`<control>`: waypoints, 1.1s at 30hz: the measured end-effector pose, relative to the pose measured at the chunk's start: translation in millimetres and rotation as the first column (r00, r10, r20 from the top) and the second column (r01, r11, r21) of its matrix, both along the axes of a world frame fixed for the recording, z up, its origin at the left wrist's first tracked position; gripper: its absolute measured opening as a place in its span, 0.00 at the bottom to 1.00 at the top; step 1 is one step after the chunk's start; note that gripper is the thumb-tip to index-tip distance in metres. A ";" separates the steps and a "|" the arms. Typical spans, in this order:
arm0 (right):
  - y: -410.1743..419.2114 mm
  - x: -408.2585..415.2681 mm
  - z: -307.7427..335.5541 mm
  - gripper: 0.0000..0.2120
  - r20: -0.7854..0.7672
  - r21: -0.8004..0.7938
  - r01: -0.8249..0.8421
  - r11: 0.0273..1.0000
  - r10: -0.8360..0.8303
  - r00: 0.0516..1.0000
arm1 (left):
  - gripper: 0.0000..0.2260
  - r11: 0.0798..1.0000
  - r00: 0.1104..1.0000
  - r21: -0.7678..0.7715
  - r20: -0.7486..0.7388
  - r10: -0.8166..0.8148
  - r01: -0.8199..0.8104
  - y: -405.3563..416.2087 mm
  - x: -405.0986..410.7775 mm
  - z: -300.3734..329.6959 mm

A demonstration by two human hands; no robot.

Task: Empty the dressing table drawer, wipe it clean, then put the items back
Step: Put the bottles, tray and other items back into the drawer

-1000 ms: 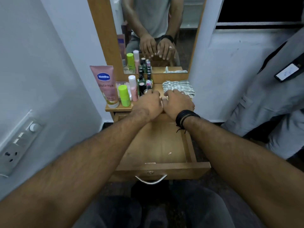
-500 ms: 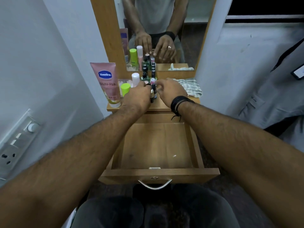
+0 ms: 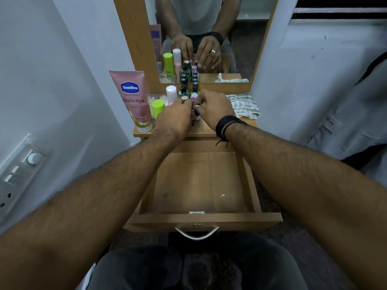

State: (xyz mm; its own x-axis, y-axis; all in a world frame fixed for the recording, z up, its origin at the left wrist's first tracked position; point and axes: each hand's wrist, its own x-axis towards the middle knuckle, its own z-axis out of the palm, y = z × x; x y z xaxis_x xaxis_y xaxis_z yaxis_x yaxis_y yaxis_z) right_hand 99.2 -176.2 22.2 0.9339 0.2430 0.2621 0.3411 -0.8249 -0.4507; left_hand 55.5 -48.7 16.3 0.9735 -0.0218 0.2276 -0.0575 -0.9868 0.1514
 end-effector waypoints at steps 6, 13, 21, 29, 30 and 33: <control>1.5 -3.6 -1.3 0.01 -0.002 0.102 0.004 0.995 -0.004 1.000 | 0.08 0.997 0.999 -0.070 0.043 -0.013 0.016 0.0 -3.3 0.2; -18.0 -21.6 12.1 0.04 -0.021 0.134 0.015 0.991 -0.012 1.000 | 0.10 0.995 0.998 -0.086 0.049 -0.038 0.043 -4.9 -19.3 10.0; -66.5 -54.0 12.1 0.07 -0.159 -0.015 0.048 0.999 -0.050 0.986 | 0.09 0.956 0.971 -0.188 -0.039 -0.237 0.226 -27.6 -49.5 0.4; -97.2 -65.1 -26.9 0.03 -0.250 -0.164 0.047 0.985 -0.088 0.964 | 0.03 0.935 0.959 -0.322 -0.185 -0.216 0.148 -55.4 -55.1 -46.3; -98.5 -64.3 -33.4 0.03 -0.245 -0.173 0.047 0.984 -0.089 0.965 | 0.03 0.932 0.959 -0.333 -0.185 -0.212 0.142 -58.8 -53.5 -52.7; -99.9 -60.9 -51.7 0.05 -0.225 -0.202 0.052 0.978 -0.098 0.970 | 0.06 0.932 0.969 -0.343 -0.165 -0.183 0.117 -69.4 -47.6 -70.0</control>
